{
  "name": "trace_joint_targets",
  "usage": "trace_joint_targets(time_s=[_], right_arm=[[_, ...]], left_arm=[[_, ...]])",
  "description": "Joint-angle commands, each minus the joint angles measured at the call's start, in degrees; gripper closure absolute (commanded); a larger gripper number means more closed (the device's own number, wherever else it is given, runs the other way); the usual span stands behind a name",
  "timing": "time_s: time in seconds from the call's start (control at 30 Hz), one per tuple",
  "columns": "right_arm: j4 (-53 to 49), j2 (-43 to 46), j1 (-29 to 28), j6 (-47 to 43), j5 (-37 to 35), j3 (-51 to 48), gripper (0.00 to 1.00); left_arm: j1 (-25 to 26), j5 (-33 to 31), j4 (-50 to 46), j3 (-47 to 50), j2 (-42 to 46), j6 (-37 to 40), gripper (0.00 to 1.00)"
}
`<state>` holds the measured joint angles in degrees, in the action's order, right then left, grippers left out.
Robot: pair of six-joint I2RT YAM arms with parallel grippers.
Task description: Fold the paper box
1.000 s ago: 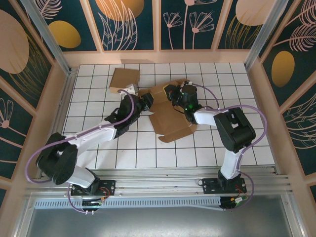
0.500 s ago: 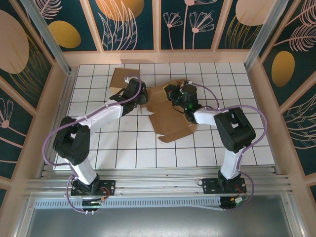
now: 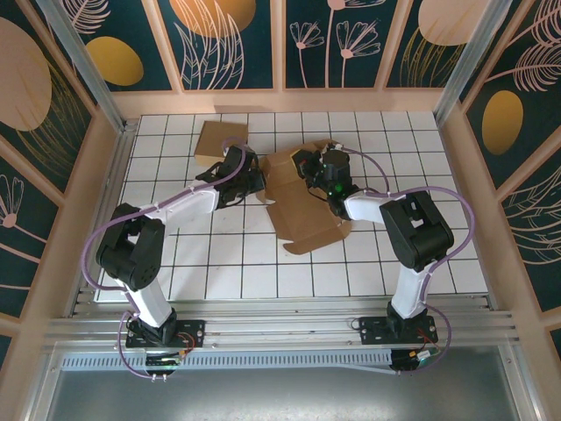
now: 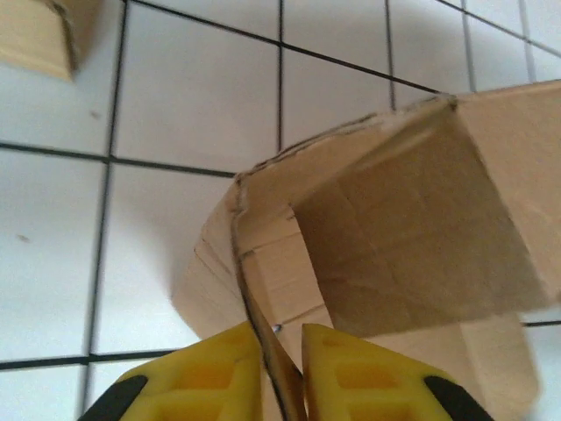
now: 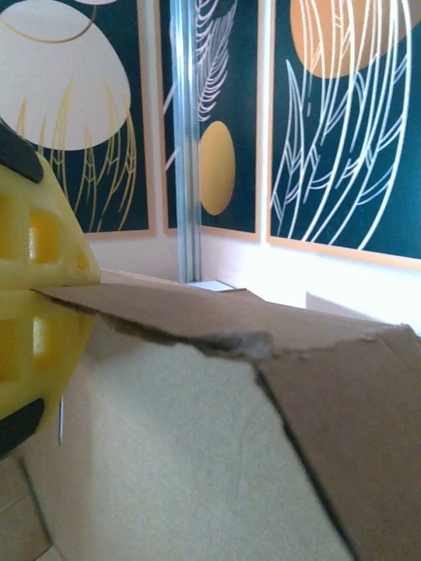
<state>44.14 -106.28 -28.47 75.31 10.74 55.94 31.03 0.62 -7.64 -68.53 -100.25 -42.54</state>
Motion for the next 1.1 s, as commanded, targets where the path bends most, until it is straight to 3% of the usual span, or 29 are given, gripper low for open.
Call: trace_joint_targets(time_s=[0.0,0.27,0.47,0.7,0.87,1.07], right_arm=[[-1.4,-0.3,-0.7,-1.4,0.2,-0.3,1.0],[0.6,-0.8,-0.7,-2.0,0.2,-1.4,1.0],[2.2,-0.7,-0.9,-1.2,0.5,-2.5,1.0],[3.0,1.5,-1.2,-1.5,0.5,-4.3,1.0],[4.5,4.3,-1.2,-3.3,0.5,-6.3,1.0],[8.0,7.0,-1.3,-3.3,2.1,-11.0,1.0]], left_arm=[[1.2,8.8,6.3,-0.3,1.7,-6.1,0.85],[2.3,9.5,5.9,0.0,5.8,-6.4,0.84],[3.8,7.9,4.9,0.0,4.1,-5.9,0.84],[6.6,10.8,9.6,1.3,-2.0,-6.7,0.73],[6.9,9.4,10.9,4.6,-0.2,-5.9,0.71],[6.9,14.0,16.8,9.3,1.7,-7.0,0.69]])
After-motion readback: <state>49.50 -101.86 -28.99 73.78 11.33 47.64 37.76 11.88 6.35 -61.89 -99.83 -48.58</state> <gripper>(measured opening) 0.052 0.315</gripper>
